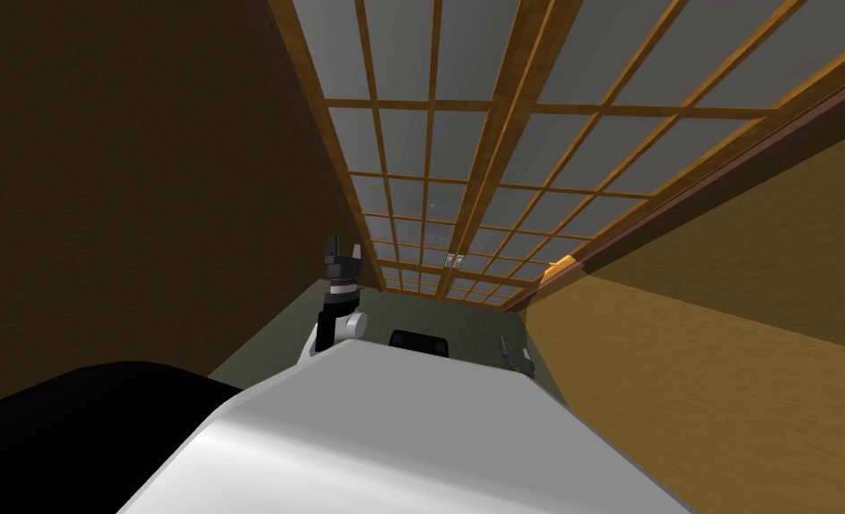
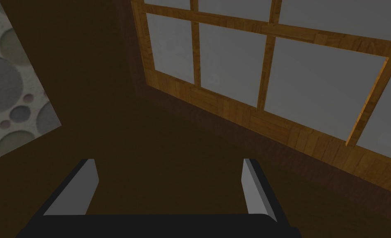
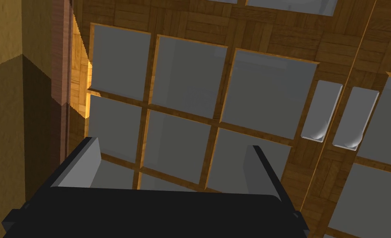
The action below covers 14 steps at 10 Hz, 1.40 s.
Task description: Pull the door open
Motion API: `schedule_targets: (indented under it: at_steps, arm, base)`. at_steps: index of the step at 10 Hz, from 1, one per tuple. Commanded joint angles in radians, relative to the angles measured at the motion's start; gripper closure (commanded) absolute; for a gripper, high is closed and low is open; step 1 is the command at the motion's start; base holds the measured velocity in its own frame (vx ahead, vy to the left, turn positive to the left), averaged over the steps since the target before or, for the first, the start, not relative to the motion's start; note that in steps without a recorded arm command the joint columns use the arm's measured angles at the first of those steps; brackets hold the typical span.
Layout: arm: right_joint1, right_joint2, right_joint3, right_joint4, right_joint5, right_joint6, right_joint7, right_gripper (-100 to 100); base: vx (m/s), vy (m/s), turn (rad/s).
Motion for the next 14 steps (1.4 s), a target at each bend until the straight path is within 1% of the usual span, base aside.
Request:
schedule_targets:
  at_steps: [1,2,3,5,6,7,8,9,14]
  arm:
    - [-0.018,-0.007,-0.005,0.03,-0.016,-0.002,0.014,-100]
    - [-0.03,-0.01,-0.006,0.042,-0.026,-0.001,0.021,-100]
    - [-0.052,-0.014,-0.007,0.063,-0.045,0.001,0.033,-100]
    - [-0.089,-0.014,-0.005,0.083,-0.065,0.002,0.047,-100]
    - [-0.089,-0.014,-0.005,0.083,-0.065,0.002,0.047,-100]
    - [-0.108,-0.012,-0.001,0.089,-0.071,0.002,0.053,-100]
    - [-0.113,-0.012,0.0,0.091,-0.073,0.001,0.054,-100]
    - [-0.133,-0.01,0.004,0.096,-0.08,0.001,0.06,-100]
    - [-0.207,0.008,0.025,0.098,-0.09,-0.003,0.072,-100]
  base:
    - [-0.015,-0.037,0.052]
    - [0.013,-0.023,0.069]
    - [0.061,-0.022,0.133]
    - [0.111,-0.025,0.119]
    - [0.1,-0.016,0.047]
    - [0.093,-0.011,0.109]
    - [0.089,0.003,0.069]
    - [0.093,0.003,0.084]
    - [0.16,0.002,0.112]
